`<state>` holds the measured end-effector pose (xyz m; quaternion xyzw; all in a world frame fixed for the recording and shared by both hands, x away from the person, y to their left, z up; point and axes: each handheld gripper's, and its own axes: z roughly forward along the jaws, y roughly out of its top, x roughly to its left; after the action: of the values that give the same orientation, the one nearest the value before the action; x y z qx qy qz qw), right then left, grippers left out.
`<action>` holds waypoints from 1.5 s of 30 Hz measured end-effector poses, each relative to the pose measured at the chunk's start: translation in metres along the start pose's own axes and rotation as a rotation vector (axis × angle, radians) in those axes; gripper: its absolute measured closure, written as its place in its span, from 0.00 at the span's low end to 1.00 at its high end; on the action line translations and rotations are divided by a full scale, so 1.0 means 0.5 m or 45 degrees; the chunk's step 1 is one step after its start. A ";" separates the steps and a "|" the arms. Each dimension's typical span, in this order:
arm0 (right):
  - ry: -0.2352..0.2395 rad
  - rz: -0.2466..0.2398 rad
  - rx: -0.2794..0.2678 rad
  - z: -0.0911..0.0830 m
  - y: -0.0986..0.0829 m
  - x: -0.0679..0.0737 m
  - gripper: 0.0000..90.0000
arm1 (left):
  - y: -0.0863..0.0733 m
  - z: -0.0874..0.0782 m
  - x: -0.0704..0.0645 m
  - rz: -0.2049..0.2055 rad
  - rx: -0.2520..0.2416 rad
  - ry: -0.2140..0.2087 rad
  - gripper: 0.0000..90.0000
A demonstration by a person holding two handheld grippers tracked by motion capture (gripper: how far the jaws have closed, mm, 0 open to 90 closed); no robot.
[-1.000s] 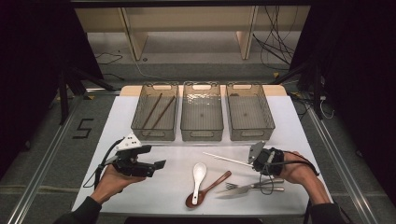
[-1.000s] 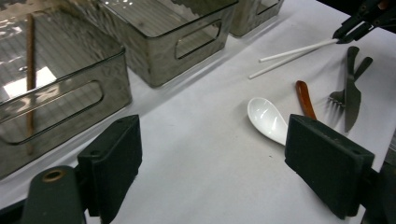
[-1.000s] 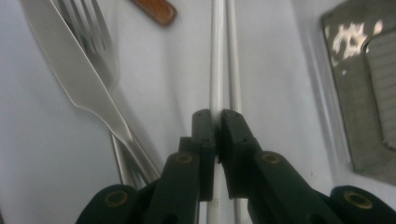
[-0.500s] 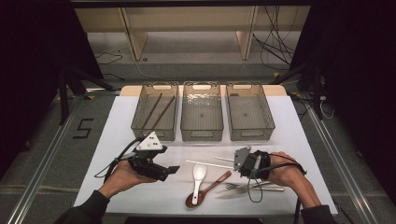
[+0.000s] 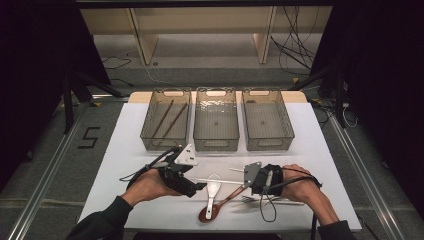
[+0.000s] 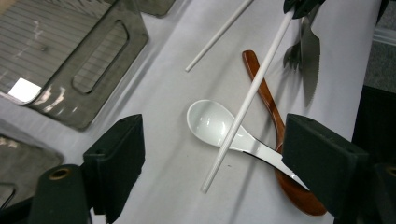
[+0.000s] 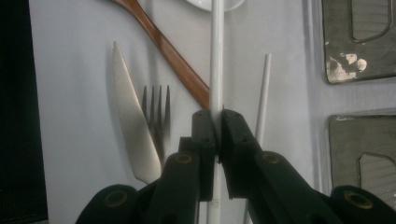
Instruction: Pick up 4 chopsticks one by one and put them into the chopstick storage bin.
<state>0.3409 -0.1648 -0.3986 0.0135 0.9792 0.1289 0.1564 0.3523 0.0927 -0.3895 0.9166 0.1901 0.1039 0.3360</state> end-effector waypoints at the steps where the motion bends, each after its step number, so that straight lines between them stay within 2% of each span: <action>1: 0.002 -0.003 0.001 -0.001 0.002 0.000 0.95 | 0.003 0.004 -0.002 0.012 0.008 -0.002 0.25; 8: 0.004 -0.020 -0.003 -0.002 0.006 0.003 0.95 | 0.018 0.023 -0.016 0.095 0.056 -0.020 0.30; 15: 0.002 -0.038 -0.013 -0.002 0.015 0.010 0.95 | 0.020 0.044 -0.022 0.153 0.145 -0.056 0.41; 21: 0.000 -0.051 -0.013 -0.002 0.020 0.012 0.95 | 0.015 0.054 -0.024 0.170 0.179 -0.069 0.53; 24: 0.001 -0.050 -0.008 -0.002 0.020 0.013 0.95 | 0.014 0.055 -0.025 0.196 0.209 -0.085 0.60; 32: 0.005 -0.063 -0.009 -0.001 0.023 0.016 0.95 | 0.013 0.060 -0.031 0.217 0.227 -0.105 0.77; 45: 0.007 -0.085 -0.014 -0.001 0.025 0.019 0.95 | 0.008 0.064 -0.031 0.240 0.243 -0.146 0.88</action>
<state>0.3315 -0.1522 -0.3976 -0.0204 0.9788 0.1289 0.1581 0.3494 0.0649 -0.4119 0.9626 0.0928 0.0639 0.2465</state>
